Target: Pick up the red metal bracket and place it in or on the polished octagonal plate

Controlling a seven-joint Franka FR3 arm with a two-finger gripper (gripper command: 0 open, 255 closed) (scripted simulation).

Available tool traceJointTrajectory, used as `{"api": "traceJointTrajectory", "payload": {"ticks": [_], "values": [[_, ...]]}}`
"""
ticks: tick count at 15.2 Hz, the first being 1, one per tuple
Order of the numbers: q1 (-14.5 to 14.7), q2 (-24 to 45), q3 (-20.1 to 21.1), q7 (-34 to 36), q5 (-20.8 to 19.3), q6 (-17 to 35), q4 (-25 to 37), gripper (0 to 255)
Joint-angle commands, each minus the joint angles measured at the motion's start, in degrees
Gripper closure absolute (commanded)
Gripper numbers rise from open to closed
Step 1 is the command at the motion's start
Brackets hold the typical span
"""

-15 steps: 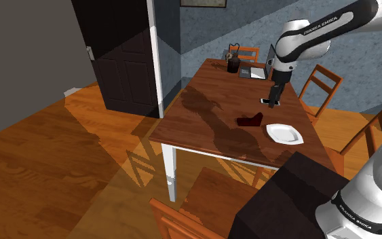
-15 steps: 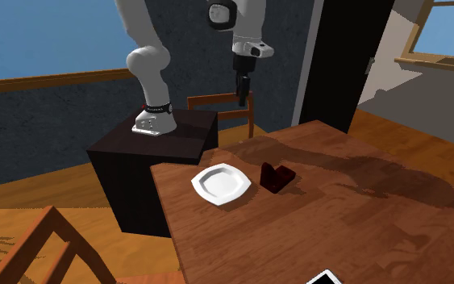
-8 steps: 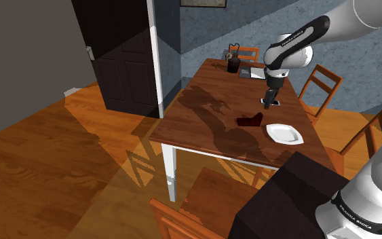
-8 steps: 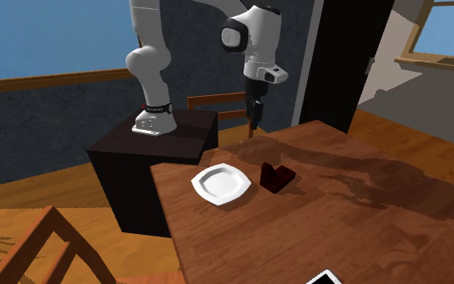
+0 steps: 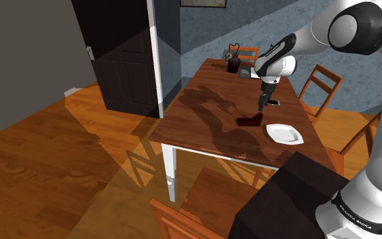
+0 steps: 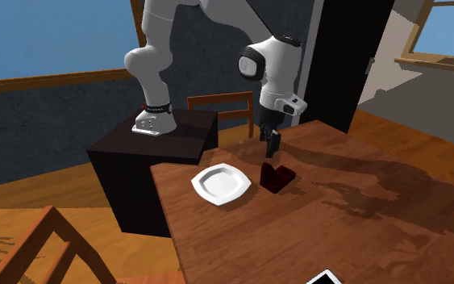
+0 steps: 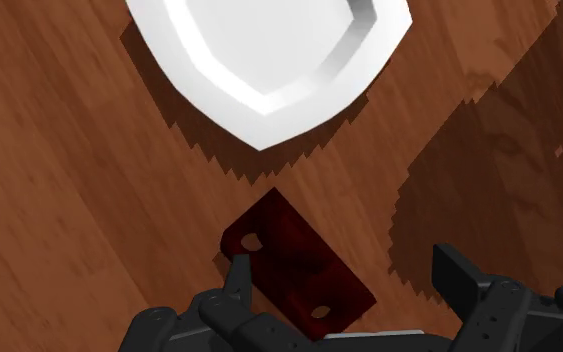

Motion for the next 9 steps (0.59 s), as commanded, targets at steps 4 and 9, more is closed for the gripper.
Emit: {"api": "traceJointTrajectory", "payload": {"ticks": [4,9], "values": [[-2.5,6.6,1.4,-2.3,2.6,0.4,5.8,0],[-2.9,8.9,2.2,-3.0,3.7,3.2,5.2,0]]}}
